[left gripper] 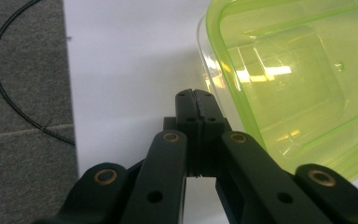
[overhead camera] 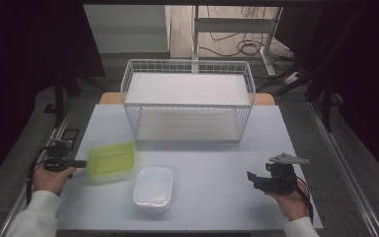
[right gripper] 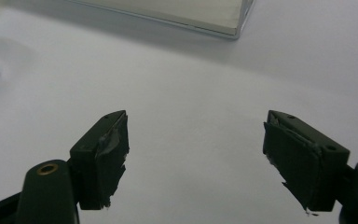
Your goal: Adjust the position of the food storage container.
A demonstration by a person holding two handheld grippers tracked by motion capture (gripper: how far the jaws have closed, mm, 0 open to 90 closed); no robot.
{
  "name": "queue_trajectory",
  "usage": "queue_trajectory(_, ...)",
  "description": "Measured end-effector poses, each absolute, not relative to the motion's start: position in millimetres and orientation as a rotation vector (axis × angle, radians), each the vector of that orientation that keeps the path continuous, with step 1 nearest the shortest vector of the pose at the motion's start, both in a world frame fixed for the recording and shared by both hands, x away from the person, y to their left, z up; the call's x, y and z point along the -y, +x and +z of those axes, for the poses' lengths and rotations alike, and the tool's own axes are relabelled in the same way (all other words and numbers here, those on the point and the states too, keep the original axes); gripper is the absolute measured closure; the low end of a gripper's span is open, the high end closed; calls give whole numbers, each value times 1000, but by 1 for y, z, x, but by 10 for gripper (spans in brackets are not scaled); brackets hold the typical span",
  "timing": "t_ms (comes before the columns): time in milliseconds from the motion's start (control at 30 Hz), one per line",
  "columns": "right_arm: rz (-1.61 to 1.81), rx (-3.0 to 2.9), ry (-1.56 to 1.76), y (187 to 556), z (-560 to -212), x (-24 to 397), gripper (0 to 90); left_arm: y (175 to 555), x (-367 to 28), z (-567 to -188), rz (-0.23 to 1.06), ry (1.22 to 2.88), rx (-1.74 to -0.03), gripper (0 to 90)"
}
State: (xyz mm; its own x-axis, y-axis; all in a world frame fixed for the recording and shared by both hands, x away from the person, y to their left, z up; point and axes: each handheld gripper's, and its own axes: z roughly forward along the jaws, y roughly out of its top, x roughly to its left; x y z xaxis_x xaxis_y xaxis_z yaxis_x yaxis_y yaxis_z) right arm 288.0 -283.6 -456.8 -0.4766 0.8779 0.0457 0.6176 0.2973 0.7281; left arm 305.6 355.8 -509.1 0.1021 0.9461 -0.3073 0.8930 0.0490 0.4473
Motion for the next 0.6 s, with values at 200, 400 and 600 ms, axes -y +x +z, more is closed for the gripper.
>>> queue_trajectory(200,983,-2214,1347,288,-458,284,223,312,-347,-509,124,1867,-1778,900)
queue_trajectory(400,972,-2222,1343,288,-459,283,223,319,-331,-508,110,1890,-1748,900)
queue_trajectory(600,971,-2218,1351,288,-459,284,223,327,-316,-508,96,1909,-1716,900)
